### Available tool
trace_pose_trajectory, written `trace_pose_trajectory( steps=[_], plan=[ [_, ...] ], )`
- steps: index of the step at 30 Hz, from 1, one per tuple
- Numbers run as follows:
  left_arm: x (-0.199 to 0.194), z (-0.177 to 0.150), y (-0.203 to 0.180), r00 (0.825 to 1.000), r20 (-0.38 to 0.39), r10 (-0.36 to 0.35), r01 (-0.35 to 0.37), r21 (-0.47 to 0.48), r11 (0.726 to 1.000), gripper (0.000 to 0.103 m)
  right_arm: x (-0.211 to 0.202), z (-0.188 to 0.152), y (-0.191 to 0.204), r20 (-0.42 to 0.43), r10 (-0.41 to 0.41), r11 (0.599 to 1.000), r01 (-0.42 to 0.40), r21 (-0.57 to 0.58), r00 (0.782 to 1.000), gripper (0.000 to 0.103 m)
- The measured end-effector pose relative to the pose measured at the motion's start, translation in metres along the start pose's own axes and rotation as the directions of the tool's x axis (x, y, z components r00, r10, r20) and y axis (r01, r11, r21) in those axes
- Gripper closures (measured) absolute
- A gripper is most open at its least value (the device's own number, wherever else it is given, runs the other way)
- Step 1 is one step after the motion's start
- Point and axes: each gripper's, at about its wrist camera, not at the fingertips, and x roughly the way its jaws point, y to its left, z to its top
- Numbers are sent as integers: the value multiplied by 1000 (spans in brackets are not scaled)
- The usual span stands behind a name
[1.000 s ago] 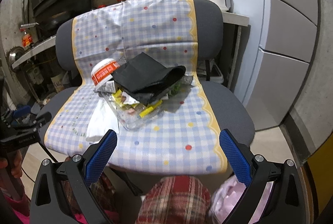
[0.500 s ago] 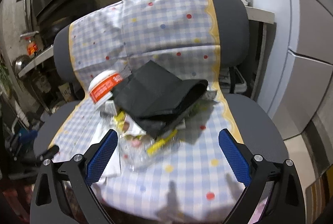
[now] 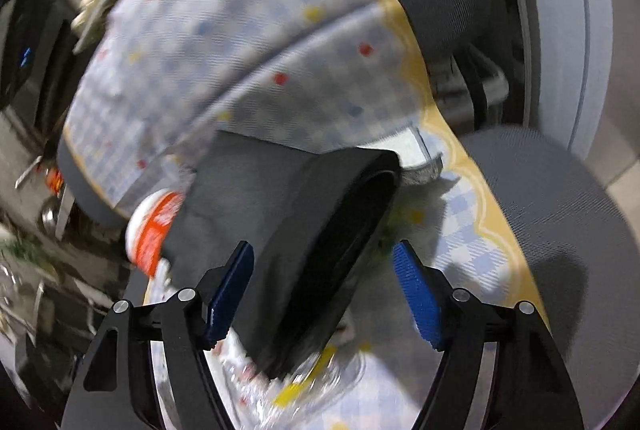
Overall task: Collect trash
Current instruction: 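Grasp the black cloth with the right gripper and lift it, then grasp the white tissue with the left gripper while the right gripper holds the black cloth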
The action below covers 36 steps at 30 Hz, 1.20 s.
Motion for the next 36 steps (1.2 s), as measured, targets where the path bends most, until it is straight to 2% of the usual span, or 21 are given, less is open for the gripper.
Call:
trace_pose_trajectory(
  steps=[3, 8, 9, 10, 12, 14, 19, 22, 23, 24, 26, 28, 32, 35, 36],
  plan=[
    [11, 5, -3, 1000, -6, -14, 14, 7, 1000, 7, 25, 0, -21, -47, 70, 991, -65, 115, 996, 29],
    [25, 5, -8, 999, -26, -29, 29, 4, 1000, 7, 56, -8, -35, -115, 135, 972, -109, 210, 984, 32],
    [27, 4, -8, 999, -32, -31, 31, 4, 1000, 7, 60, -10, -36, -117, 144, 968, -115, 224, 983, 36],
    [28, 2, -8, 999, -36, -30, 30, 3, 1000, 7, 60, -11, -35, -110, 152, 966, -124, 226, 982, 45],
    [27, 1, -6, 999, -37, -25, 25, 1, 1000, 7, 54, -9, -29, -89, 135, 973, -115, 202, 987, 57],
    [24, 0, -2, 999, -29, -18, 18, -7, 1000, 7, 41, -1, -15, -57, 142, 981, -133, 142, 988, 67],
    [11, -3, 9, 1000, -2, 5, -5, -37, 999, 7, -7, 17, 27, 54, 113, 994, -112, -20, 992, 68],
    [-1, -7, 17, 1000, 16, 15, -14, -55, 998, 7, -30, 20, 45, 72, 108, 992, -103, -68, 992, 70],
    [-5, -9, 19, 1000, 21, 17, -15, -61, 998, 7, -35, 19, 51, 80, 98, 993, -91, -78, 992, 80],
    [-8, -11, 21, 1000, 25, 17, -15, -65, 998, 7, -42, 17, 55, 99, 98, 992, -88, -94, 990, 84],
    [-16, -16, 27, 999, 38, 20, -17, -73, 997, 7, -63, 10, 66, 157, 115, 987, -95, -129, 981, 91],
    [-22, -21, 32, 999, 46, 30, -26, -78, 997, 7, -91, 5, 78, 217, 145, 979, -108, -172, 965, 91],
    [-32, -31, 43, 998, 59, 33, -27, -92, 995, 7, -150, -14, 102, 336, 115, 959, -17, -283, 935, 91],
    [-36, -40, 43, 998, 56, 17, -12, -91, 996, 7, -180, -35, 105, 366, 85, 949, 36, -312, 927, 91],
    [-33, -44, 40, 999, 45, -7, 11, -88, 996, 10, -185, -41, 103, 367, 79, 949, 44, -313, 927, 91]
  ],
)
